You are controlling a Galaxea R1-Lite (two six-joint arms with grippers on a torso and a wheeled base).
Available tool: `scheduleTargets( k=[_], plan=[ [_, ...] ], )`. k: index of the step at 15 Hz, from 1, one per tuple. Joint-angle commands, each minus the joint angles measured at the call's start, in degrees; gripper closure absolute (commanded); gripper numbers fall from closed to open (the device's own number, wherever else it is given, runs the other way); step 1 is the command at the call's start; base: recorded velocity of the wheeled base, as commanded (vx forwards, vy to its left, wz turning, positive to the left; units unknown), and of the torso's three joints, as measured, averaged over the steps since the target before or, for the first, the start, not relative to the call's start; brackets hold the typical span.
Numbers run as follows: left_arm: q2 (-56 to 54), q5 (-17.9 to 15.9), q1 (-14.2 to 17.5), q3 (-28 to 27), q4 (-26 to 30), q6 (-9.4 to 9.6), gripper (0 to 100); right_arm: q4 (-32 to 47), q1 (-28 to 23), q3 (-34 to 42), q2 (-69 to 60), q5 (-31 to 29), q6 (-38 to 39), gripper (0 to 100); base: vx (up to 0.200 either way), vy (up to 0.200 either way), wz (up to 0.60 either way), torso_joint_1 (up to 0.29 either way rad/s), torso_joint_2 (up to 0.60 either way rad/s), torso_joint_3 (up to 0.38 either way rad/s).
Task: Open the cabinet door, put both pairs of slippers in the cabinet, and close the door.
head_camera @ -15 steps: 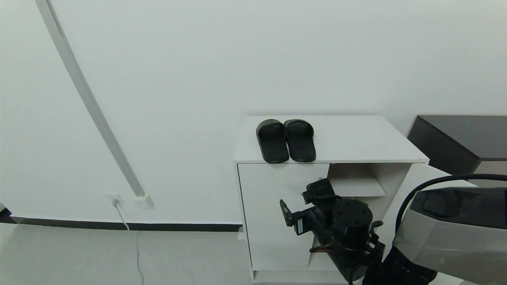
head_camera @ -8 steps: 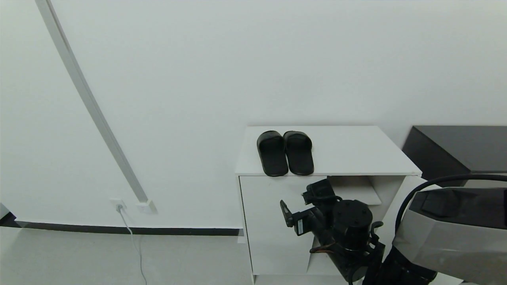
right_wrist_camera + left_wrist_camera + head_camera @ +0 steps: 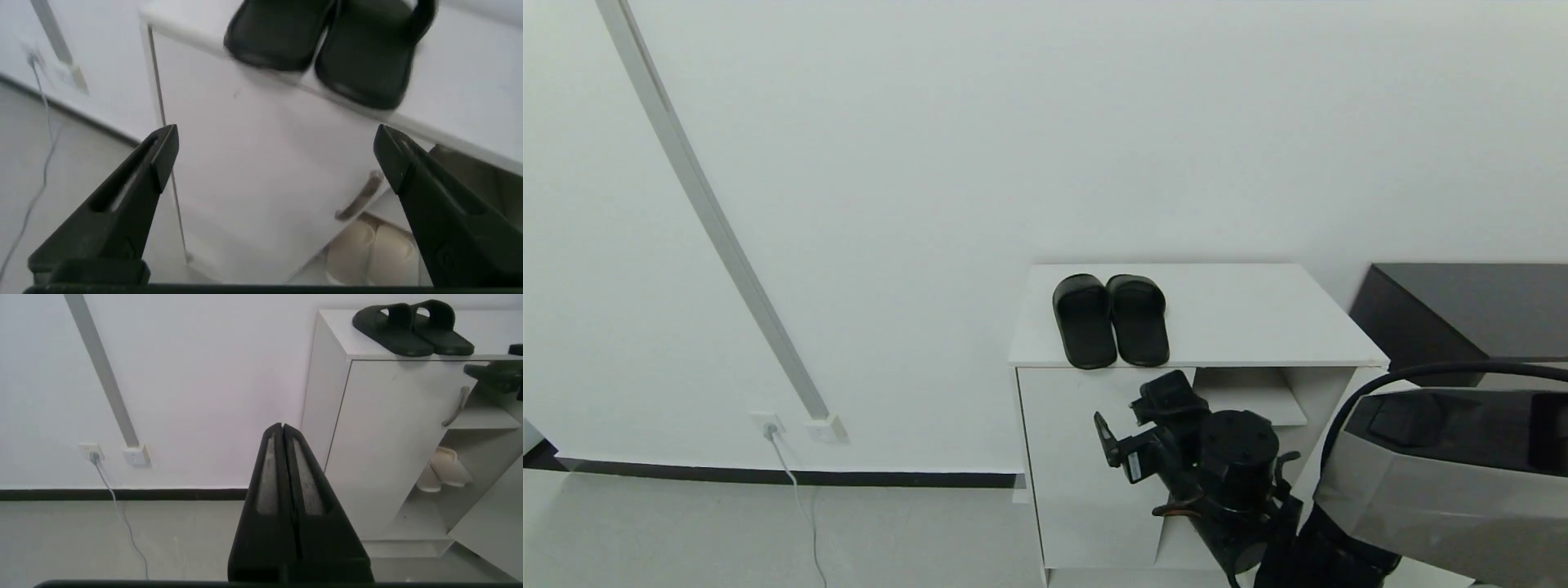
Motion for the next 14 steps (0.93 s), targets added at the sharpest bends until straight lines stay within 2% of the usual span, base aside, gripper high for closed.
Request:
scheduleTargets(
  k=[1,3,5,8,10,14],
  plan=[
    [0.1,0.0,0.0,0.0,0.0,0.07,100,7.7,-0.9,-5.3,-3.2,0.1,1.2,0,0.0,0.0,0.0,0.0,0.0,0.0],
    [0.1,-0.4,0.0,0.0,0.0,1.13,100,17.5,-1.6,-11.5,-5.9,-0.5,5.0,0,0.0,0.0,0.0,0.0,0.0,0.0],
    [0.1,-0.6,-0.1,0.0,0.0,1.04,100,33.9,-1.5,-19.3,-9.8,-6.3,10.9,0,0.0,0.0,0.0,0.0,0.0,0.0],
    [0.1,-0.6,0.0,0.0,0.0,0.86,100,48.0,-0.6,-25.1,-12.5,-8.8,19.0,0,0.0,0.0,0.0,0.0,0.0,0.0],
    [0.1,-0.6,-0.1,0.0,0.1,0.69,100,52.7,-0.1,-26.2,-13.5,-8.8,22.0,0,0.0,0.0,0.0,0.0,0.0,0.0],
    [0.1,-1.0,-0.1,0.0,0.1,0.77,100,53.0,0.3,-26.3,-13.2,-8.8,22.4,0,0.0,0.0,0.0,0.0,0.0,0.0]
  ],
)
